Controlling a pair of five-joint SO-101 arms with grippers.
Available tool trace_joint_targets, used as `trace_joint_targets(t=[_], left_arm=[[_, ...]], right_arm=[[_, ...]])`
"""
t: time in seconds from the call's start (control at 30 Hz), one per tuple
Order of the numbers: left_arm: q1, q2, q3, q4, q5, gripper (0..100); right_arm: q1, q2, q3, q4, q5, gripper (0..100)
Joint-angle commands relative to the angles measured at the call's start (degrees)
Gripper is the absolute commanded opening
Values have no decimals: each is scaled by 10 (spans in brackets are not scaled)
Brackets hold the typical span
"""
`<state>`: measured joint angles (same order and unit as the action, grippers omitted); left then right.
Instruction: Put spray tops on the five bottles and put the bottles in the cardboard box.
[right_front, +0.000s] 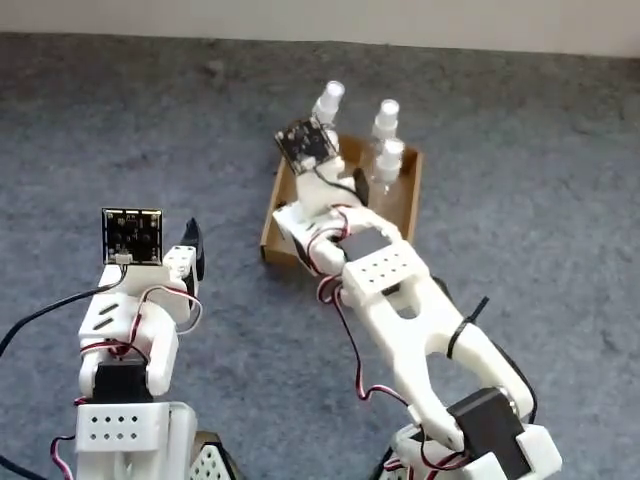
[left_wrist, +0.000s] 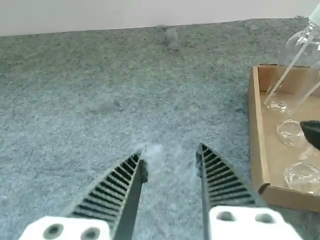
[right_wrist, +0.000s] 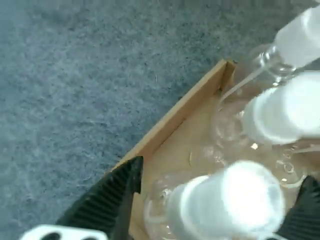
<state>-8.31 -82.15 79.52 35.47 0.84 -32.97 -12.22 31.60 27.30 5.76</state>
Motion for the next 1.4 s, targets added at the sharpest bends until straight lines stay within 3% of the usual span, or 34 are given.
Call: trace_joint_targets(t=[0.0,0.63,0.7,0.87,0.93,1.1,1.37], left_arm=[[-4,-5,-2,-11,4,119],[-7,-5,-2,-11,4,119],[-7,-6,-1,-11,4,119],[-7,-9,0,-11,4,119],[-7,-9,0,-10,4,119],[-8,-10,0,-10,5,119],[-8,-11,-7,-11,4,120]], right_arm=[[7,-14,-92,55,4,393],[7,-14,-375,353,6,387],[7,-15,-406,392,6,341],[8,-25,-477,475,6,111],[8,-55,-485,486,6,77],[42,-173,-354,483,7,76],[129,-376,31,366,8,77]])
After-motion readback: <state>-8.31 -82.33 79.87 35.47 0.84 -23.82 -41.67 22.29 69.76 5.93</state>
